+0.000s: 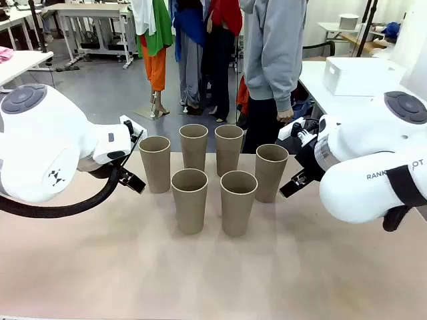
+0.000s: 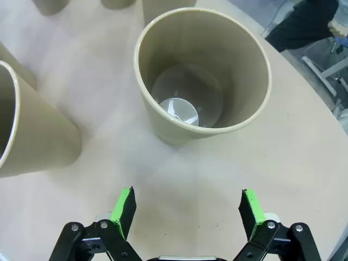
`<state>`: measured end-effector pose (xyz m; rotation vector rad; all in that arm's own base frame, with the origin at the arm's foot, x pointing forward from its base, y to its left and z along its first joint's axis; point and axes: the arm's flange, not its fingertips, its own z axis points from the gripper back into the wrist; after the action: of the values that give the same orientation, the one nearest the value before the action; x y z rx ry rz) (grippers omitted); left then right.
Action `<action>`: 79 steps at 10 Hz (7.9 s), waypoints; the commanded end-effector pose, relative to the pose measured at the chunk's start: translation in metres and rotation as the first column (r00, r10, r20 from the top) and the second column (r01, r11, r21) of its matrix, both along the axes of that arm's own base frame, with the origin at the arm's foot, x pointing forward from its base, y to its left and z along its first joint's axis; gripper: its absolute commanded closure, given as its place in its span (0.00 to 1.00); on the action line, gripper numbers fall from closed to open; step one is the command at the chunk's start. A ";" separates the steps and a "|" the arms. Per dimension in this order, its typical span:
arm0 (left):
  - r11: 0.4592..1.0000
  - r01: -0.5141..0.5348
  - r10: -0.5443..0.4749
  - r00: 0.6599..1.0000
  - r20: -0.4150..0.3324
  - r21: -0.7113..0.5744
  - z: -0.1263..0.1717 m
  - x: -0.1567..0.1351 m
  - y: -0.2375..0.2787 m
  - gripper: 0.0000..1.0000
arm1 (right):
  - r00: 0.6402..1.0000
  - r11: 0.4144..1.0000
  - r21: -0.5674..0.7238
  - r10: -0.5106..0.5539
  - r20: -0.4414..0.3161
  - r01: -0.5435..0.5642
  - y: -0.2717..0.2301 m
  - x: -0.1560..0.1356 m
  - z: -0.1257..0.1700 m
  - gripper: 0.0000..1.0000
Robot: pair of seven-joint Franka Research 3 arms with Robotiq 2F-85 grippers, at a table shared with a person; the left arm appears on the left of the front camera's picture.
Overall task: Stack the cups and store them in the basket.
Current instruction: Pick up two Reusable plastic cups , one in each hand.
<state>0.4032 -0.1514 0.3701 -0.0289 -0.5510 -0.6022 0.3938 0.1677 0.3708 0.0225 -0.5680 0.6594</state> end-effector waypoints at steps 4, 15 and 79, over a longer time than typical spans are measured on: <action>1.000 0.000 0.000 1.000 0.000 0.000 0.000 0.000 0.000 0.00 | 1.000 1.000 0.000 0.000 0.000 0.000 0.000 0.000 0.000 0.00; 0.982 0.125 -0.133 0.990 -0.055 -0.139 0.114 0.027 0.028 0.00 | 0.997 0.998 0.052 0.043 0.061 -0.046 -0.037 -0.011 0.115 0.00; 0.679 0.647 -0.579 0.763 0.288 -0.347 0.096 -0.061 0.271 0.00 | 0.901 0.843 0.333 0.350 0.257 -0.423 -0.272 -0.061 0.135 0.00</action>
<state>0.3424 0.1193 0.4663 -0.6203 -0.8289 -1.1466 0.3321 -0.1046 0.5052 0.4589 -0.8790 0.9438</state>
